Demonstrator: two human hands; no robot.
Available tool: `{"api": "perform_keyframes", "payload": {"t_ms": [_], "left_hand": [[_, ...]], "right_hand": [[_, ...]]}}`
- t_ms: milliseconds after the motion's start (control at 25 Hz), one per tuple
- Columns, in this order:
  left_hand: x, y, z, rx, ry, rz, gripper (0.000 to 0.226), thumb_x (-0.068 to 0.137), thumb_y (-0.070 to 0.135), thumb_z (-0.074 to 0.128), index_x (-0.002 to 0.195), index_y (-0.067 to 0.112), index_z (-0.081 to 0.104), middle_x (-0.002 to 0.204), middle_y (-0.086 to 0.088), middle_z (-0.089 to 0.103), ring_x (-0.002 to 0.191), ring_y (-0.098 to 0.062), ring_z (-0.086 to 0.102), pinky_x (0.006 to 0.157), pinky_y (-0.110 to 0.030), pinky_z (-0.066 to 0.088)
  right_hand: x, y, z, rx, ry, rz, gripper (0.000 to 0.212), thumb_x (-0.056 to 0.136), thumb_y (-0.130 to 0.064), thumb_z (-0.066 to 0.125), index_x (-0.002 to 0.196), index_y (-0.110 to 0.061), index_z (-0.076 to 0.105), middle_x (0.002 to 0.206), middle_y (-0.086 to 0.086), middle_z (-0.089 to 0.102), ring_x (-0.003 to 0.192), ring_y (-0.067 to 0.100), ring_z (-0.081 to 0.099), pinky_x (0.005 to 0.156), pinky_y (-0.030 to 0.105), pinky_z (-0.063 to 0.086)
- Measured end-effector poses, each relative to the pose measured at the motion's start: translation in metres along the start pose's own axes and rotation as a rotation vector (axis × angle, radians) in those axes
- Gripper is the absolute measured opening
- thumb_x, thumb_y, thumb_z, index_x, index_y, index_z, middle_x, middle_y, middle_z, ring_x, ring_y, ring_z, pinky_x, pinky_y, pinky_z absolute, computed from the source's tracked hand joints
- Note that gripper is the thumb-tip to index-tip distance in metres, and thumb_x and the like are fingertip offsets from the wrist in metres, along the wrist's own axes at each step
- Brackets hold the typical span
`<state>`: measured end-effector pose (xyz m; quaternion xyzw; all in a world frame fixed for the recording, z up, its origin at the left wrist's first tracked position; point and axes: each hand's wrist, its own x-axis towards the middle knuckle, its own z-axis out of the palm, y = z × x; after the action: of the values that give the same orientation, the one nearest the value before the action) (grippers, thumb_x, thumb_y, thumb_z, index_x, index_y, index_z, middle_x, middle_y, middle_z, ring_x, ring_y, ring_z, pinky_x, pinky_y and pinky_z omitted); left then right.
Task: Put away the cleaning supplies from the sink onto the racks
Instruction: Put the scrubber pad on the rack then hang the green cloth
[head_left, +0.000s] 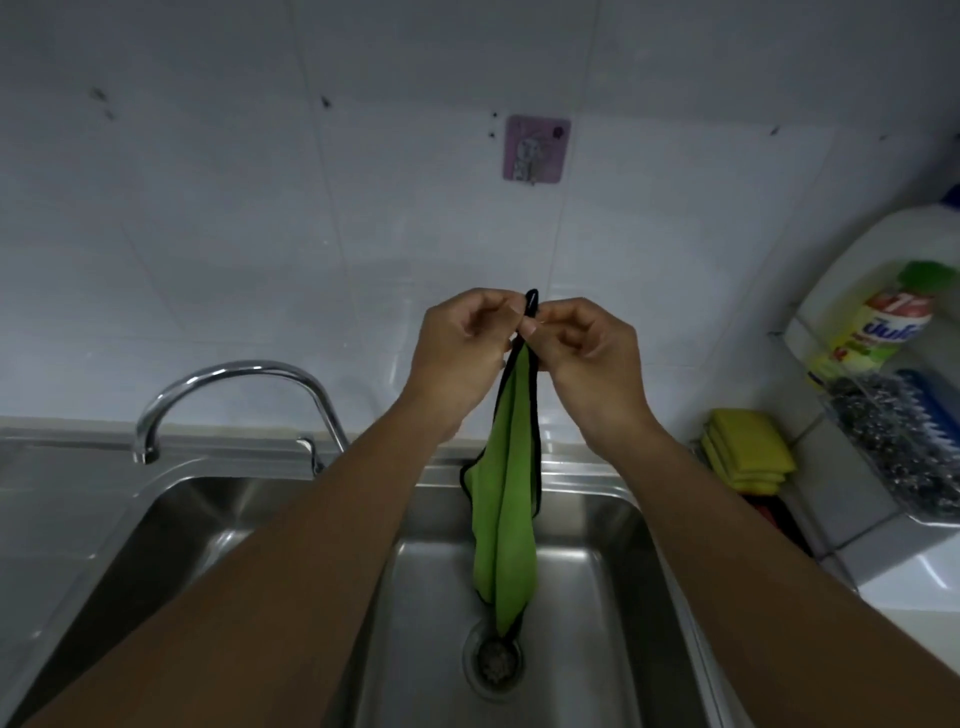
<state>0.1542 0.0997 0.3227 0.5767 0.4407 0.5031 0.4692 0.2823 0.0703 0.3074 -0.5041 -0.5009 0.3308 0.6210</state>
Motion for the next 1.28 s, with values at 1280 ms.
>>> {"api": "perform_keyframes", "payload": {"t_ms": [1280], "left_hand": [[0.084,-0.064,-0.003,0.504,-0.184,-0.189,0.05,0.082,0.076,0.038,0.073,0.033,0.062,0.077,0.004,0.065,0.088,-0.027,0.066,0.103,-0.056,0.042]], "right_hand": [[0.079,0.056,-0.02,-0.369,0.026,0.121,0.014,0.096,-0.019,0.065,0.099,-0.007,0.071,0.095,0.01,0.074,0.083,0.021,0.069,0.074,0.03,0.057]]}}
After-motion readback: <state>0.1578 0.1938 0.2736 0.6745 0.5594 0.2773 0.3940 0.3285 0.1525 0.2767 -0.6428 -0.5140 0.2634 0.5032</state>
